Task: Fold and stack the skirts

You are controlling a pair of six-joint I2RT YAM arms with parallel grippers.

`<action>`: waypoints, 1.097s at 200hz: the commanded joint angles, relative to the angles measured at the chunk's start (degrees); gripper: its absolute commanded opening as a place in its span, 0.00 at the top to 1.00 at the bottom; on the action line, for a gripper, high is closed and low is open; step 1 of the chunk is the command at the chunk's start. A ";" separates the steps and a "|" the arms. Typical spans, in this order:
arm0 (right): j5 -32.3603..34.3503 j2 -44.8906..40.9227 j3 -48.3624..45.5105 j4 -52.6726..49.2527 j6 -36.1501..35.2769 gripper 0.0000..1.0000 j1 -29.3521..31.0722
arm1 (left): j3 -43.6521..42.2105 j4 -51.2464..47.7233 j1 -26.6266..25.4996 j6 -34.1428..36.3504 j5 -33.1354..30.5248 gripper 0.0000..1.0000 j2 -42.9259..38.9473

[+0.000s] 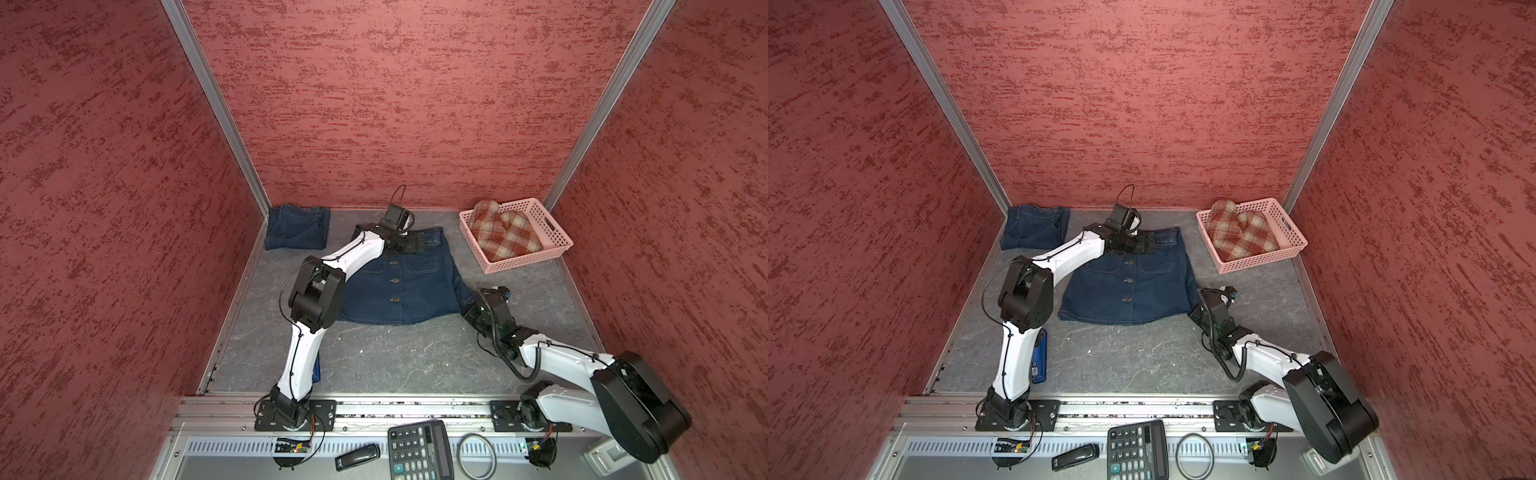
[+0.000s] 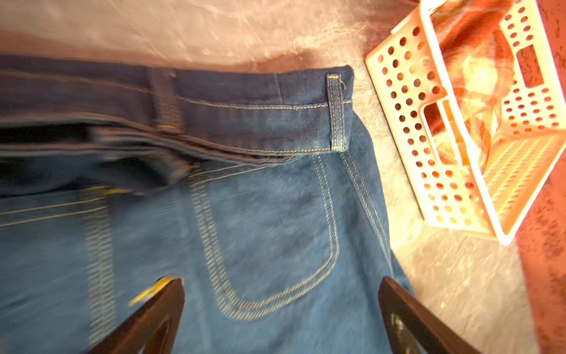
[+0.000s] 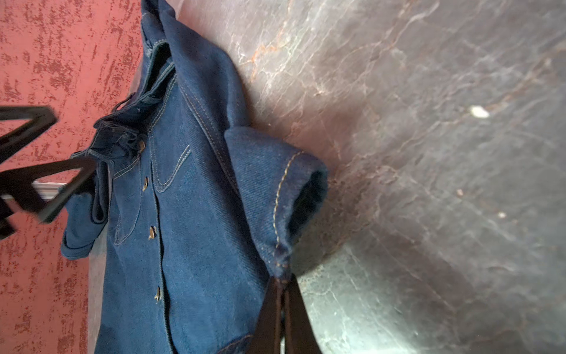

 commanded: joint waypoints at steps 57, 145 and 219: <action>-0.76 -2.51 1.91 -0.87 -3.56 1.00 0.91 | 10.45 17.96 2.58 -19.60 5.92 0.00 14.78; -0.87 -7.56 0.33 -6.08 -8.31 1.00 2.05 | 9.94 38.97 11.23 -31.05 -5.41 0.00 16.14; 7.66 -9.62 -2.00 -4.69 5.37 1.00 1.18 | 11.79 23.23 9.66 -10.44 -2.22 0.00 12.20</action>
